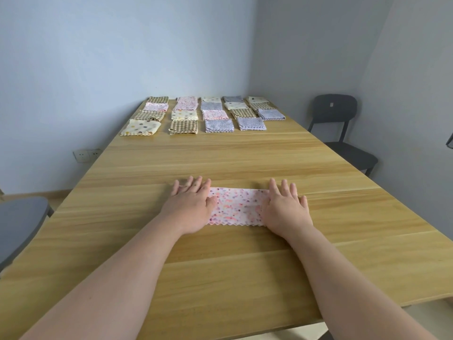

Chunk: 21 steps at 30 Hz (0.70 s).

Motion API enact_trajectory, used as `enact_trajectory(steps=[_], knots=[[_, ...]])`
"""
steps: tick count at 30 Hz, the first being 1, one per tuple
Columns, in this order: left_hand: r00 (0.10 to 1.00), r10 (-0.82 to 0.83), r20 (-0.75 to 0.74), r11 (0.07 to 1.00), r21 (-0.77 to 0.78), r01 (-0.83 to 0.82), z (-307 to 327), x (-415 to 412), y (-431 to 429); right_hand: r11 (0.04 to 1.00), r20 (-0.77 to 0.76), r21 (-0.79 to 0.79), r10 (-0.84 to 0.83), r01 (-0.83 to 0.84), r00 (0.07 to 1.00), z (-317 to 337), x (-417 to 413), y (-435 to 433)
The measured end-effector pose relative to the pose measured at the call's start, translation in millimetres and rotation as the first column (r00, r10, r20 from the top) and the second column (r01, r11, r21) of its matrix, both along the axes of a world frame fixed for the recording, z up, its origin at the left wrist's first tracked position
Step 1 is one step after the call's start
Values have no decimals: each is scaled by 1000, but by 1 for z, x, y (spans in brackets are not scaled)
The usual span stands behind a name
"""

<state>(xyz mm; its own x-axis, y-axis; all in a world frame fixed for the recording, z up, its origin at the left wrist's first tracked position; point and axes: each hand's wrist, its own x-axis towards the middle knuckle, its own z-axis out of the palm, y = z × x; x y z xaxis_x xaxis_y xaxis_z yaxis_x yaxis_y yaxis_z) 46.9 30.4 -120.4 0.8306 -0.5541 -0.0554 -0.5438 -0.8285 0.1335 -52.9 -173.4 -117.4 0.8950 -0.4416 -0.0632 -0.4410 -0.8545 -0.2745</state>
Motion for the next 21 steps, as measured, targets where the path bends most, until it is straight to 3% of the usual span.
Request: enact_trajectory(steps=[3,5,10,16,19,21], knots=[[987,-63,147,996,-55,72,6,-8,-5,991,231,-124,83,-56,969,6,-5,11],[978,-133,159,985,-90,148,6,-14,-11,976,271,-176,175,-130,947,6,-5,15],[975,-222,10,971,-92,222,-6,-14,-17,979,199,-54,202,-195,959,3,-10,4],[976,-213,-35,977,-12,212,-6,-14,-15,985,-38,5,175,-175,984,-1,-12,-11],[977,-208,-41,978,3,208,-6,-14,-15,992,-8,27,121,-121,993,-2,-11,-10],[978,-204,-41,979,16,205,-7,-14,-17,991,64,-61,123,-120,990,1,-11,-6]])
